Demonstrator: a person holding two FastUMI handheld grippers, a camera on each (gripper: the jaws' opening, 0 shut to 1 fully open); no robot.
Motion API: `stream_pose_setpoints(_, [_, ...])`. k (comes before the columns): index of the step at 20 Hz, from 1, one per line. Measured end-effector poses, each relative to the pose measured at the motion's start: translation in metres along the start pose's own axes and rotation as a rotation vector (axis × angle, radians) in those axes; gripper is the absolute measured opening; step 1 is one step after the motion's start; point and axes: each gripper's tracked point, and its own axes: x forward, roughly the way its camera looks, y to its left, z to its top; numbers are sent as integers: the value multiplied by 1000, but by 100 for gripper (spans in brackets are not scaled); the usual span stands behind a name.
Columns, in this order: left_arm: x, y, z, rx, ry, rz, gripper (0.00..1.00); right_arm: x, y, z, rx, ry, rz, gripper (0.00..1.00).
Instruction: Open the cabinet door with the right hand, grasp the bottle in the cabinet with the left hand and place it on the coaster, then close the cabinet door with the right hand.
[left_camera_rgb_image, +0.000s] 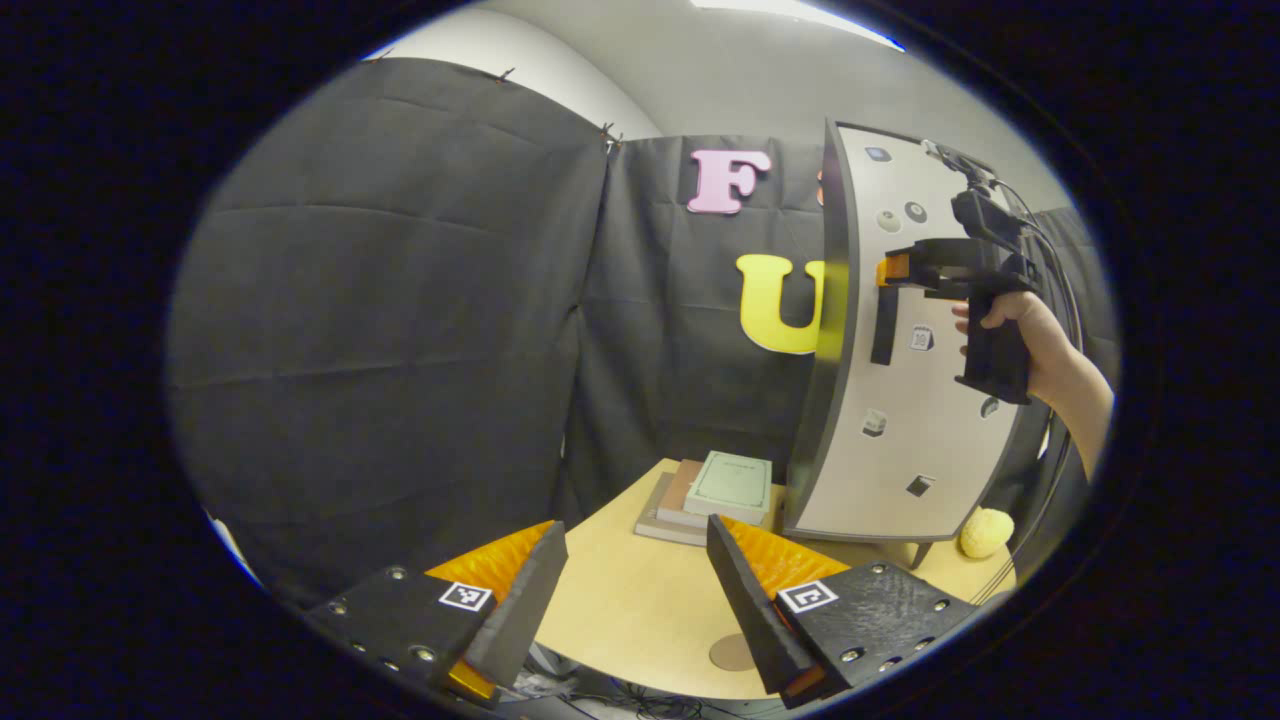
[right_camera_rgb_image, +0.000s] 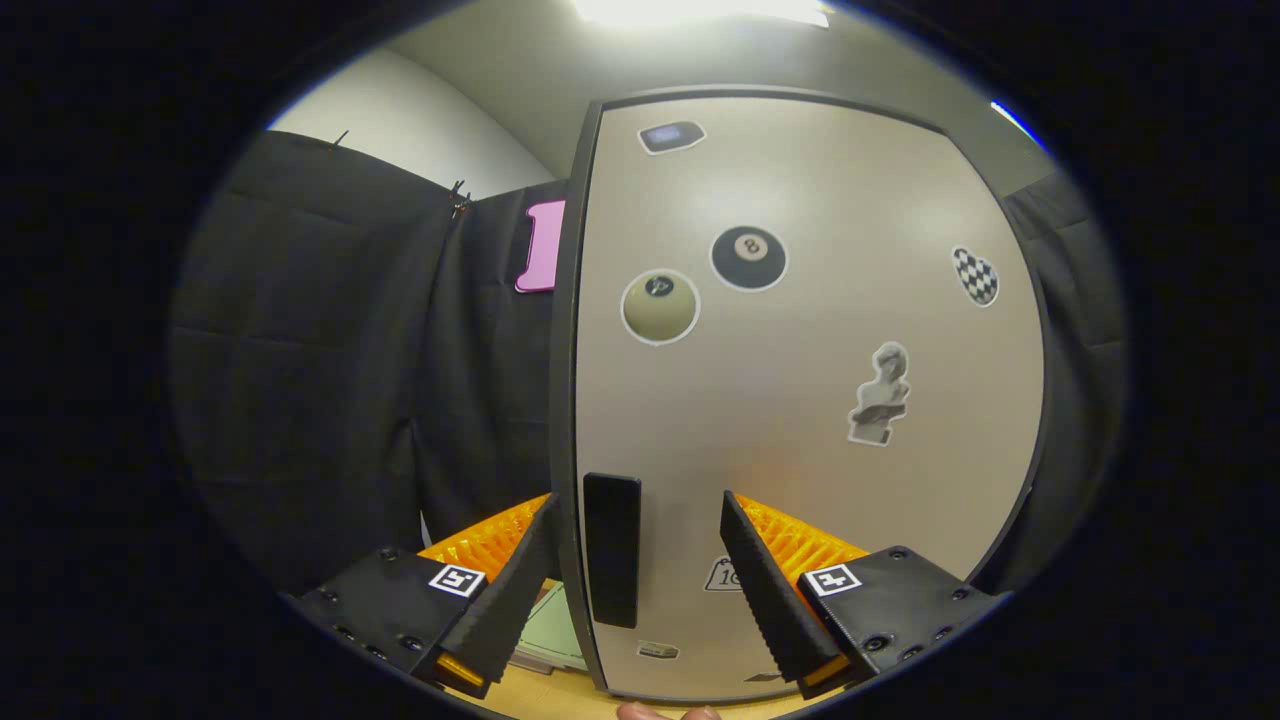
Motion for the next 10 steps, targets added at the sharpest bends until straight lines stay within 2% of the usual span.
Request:
stream_pose_setpoints(1, [1,2,-1,-9,5,19,85,5,-1,-7,4,21,-13,100])
stream_pose_setpoints(2, [2,1,0,-22,9,32,88,11,0,-14,14,37,-21,95])
stream_pose_setpoints(3, [1,2,0,-38,15,41,85,14,4,-19,28,48,-13,87])
stream_pose_setpoints(6, [1,2,2,-71,23,57,85,20,16,-29,51,71,29,72])
stream_pose_setpoints(7, [1,3,5,-74,17,61,88,22,17,-29,46,67,33,62])
stream_pose_setpoints(8, [-1,3,9,-76,10,61,88,22,14,-28,42,61,15,56])
stream_pose_setpoints(9, [-2,1,12,-74,4,57,88,22,12,-28,56,55,1,44])
stream_pose_setpoints(10, [-3,0,15,-69,0,46,85,23,13,-29,65,52,-2,36])
